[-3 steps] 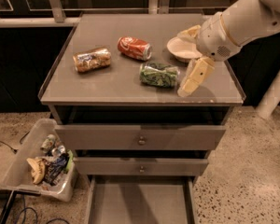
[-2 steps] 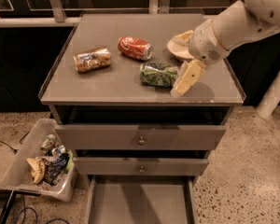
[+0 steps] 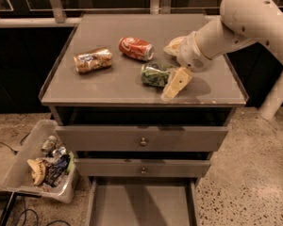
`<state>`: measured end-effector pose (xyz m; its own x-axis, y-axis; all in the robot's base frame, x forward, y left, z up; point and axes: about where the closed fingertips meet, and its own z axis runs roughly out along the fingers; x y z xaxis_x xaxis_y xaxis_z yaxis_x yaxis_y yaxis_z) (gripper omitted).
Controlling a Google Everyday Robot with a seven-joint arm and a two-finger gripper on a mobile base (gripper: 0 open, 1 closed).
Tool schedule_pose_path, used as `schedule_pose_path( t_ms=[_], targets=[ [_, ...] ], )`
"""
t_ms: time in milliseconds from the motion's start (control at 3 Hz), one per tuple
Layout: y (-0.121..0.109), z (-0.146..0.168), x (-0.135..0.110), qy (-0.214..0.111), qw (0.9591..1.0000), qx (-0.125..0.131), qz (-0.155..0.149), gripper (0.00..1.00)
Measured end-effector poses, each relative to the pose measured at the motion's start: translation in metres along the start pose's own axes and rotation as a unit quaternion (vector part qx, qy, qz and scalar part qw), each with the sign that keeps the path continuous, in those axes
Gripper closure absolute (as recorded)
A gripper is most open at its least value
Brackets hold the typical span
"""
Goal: Place green can into bottom drawer
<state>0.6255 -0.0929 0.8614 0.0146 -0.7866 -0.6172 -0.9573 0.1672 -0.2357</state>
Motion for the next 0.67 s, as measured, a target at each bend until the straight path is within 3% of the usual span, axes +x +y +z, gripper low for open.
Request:
schedule_pose_path(
  t_ms=[333,667],
  targets=[
    [-0.0099,0.0233,0.0104,0.009,0.9999,-0.001,0.011,0.0],
    [-0.01,0.0241,0.0106,0.009,0.9999,-0.002,0.011,0.19]
  ],
)
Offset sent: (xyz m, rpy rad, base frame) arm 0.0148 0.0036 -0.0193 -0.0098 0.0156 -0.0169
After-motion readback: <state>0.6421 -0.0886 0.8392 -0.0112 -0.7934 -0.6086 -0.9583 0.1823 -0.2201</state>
